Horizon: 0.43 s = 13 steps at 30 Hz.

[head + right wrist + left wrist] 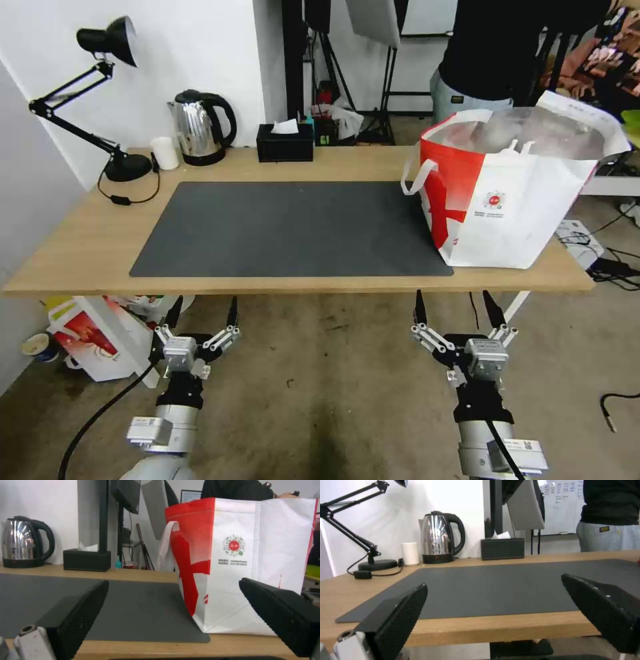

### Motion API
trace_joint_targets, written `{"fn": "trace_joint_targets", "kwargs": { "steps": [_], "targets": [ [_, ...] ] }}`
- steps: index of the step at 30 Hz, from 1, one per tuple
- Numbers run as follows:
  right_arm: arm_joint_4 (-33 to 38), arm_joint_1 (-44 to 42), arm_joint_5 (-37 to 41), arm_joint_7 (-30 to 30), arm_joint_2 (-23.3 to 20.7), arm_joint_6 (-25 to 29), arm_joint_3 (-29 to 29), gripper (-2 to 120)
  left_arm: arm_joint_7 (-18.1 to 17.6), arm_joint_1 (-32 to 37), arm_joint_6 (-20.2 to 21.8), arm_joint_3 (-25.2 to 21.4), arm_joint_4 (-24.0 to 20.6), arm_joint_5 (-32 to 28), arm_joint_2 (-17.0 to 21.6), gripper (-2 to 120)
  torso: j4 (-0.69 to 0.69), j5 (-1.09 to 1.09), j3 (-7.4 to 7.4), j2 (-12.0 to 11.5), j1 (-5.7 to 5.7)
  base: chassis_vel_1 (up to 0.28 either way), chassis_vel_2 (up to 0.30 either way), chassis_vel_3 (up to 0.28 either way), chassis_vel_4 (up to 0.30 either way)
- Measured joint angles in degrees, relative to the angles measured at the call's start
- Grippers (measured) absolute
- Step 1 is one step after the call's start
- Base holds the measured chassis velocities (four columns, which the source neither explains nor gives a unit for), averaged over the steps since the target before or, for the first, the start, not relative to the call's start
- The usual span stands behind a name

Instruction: Pick up the trash from the table and place it into the takeout bag.

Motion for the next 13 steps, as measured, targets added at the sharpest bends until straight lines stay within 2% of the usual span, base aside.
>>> {"fn": "trace_joint_targets", "kwargs": {
  "steps": [13],
  "targets": [
    [0.00,0.00,0.00,0.00,0.00,0.00,0.00,100,-0.03,0.00,0.03,0.02,0.00,-0.01,0.00,100,0.00,0.00,0.00,0.00,0.00,0.000,0.000,0.000,0.000]
  ]
}}
